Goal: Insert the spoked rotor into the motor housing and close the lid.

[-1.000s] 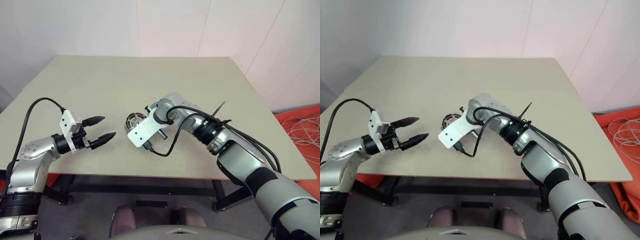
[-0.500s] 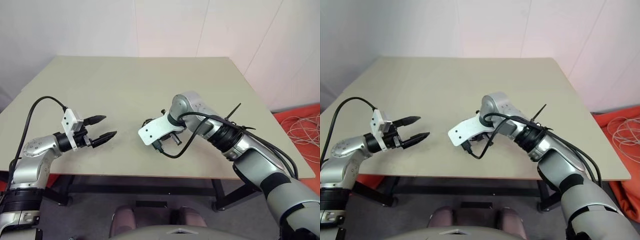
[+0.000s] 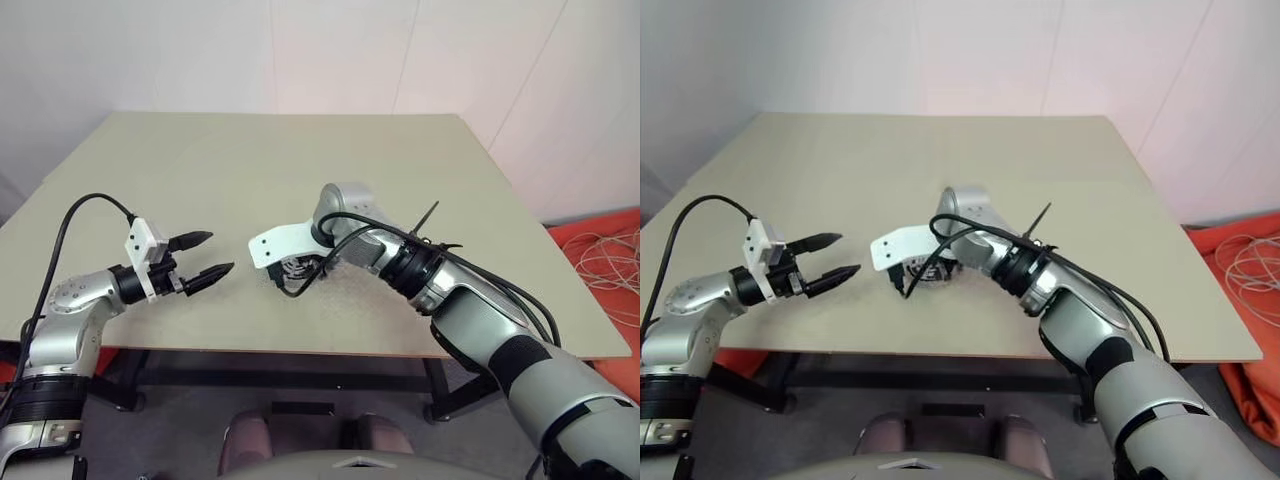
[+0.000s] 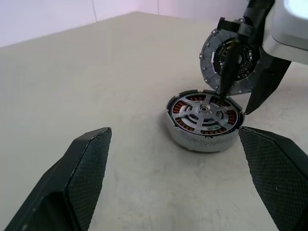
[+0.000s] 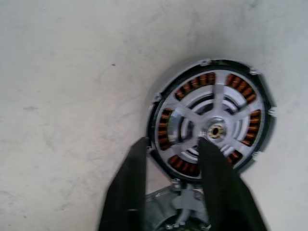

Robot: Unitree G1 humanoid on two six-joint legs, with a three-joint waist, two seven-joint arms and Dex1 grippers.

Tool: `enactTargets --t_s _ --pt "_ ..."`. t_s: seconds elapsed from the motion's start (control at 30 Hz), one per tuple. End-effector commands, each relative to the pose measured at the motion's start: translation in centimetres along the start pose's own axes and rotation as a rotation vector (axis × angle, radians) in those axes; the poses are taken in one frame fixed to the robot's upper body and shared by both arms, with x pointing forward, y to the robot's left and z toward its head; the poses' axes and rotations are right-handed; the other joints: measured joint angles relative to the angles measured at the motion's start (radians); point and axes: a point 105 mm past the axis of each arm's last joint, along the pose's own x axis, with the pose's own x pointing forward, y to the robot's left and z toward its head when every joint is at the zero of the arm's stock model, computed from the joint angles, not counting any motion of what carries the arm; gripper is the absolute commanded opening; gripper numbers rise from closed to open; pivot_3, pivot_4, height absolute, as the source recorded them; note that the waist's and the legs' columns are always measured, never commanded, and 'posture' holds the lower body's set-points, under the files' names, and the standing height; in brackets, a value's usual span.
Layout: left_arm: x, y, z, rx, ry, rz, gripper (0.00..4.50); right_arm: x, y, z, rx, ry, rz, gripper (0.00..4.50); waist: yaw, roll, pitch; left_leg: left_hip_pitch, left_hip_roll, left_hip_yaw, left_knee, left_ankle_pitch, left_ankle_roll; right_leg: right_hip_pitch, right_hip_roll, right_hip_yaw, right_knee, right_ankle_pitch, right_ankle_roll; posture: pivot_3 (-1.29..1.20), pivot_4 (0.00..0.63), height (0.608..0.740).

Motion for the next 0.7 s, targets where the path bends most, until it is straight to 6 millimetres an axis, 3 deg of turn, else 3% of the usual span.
enactTargets --t_s 0.03,0.17,0.37,0.53,0.6,0.7 --pt "0.1 0.1 1.1 0.04 -0.026 -0.001 4.5 -0.9 -0.8 0.7 0.021 -0.012 -0.027 3.09 0.001 0.0 0.0 0.0 0.0 0.0 0.0 0.0 0.0 0.0 0.0 0.0 0.0 0.0 0.0 0.0 0.0 0.74" --pt "0.0 0.1 0.9 0.037 -0.024 -0.001 4.5 -2.2 -0.7 1.7 0.044 -0.031 -0.021 4.47 0.001 0.0 0.0 0.0 0.0 0.0 0.0 0.0 0.0 0.0 0.0 0.0 0.0 0.0 0.0 0.0 0.0 0.74" --pt "0.5 0.1 0.8 0.036 -0.028 -0.007 4.5 -4.9 -1.5 5.4 0.167 -0.207 -0.022 4.49 -0.003 0.001 0.0 0.001 0.001 0.0 -0.001 0.0 0.0 0.0 0.0 0.0 0.0 0.0 0.0 0.0 0.0 0.74" --pt "0.6 0.3 0.7 0.038 -0.024 -0.002 4.5 -7.7 -4.3 8.1 0.361 -0.441 -0.128 4.49 0.0 0.001 0.001 0.001 0.001 0.0 -0.001 0.0 -0.001 0.0 0.0 0.0 0.0 0.0 0.0 0.0 0.0 0.74" --pt "0.6 0.5 0.5 0.041 -0.017 0.005 4.5 -9.1 -5.9 8.3 0.478 -0.534 -0.185 4.49 0.001 0.002 0.001 0.001 0.0 0.0 -0.001 0.0 -0.001 0.0 0.0 0.0 0.0 0.0 0.0 0.0 0.0 0.74" --pt "0.7 0.4 0.6 0.04 -0.023 0.002 4.5 -11.3 -8.8 6.4 0.639 -0.651 -0.351 4.49 0.006 0.004 0.003 0.001 0.001 -0.001 -0.001 0.001 -0.001 0.0 0.0 0.0 0.0 -0.004 0.006 0.0 0.0 0.74"
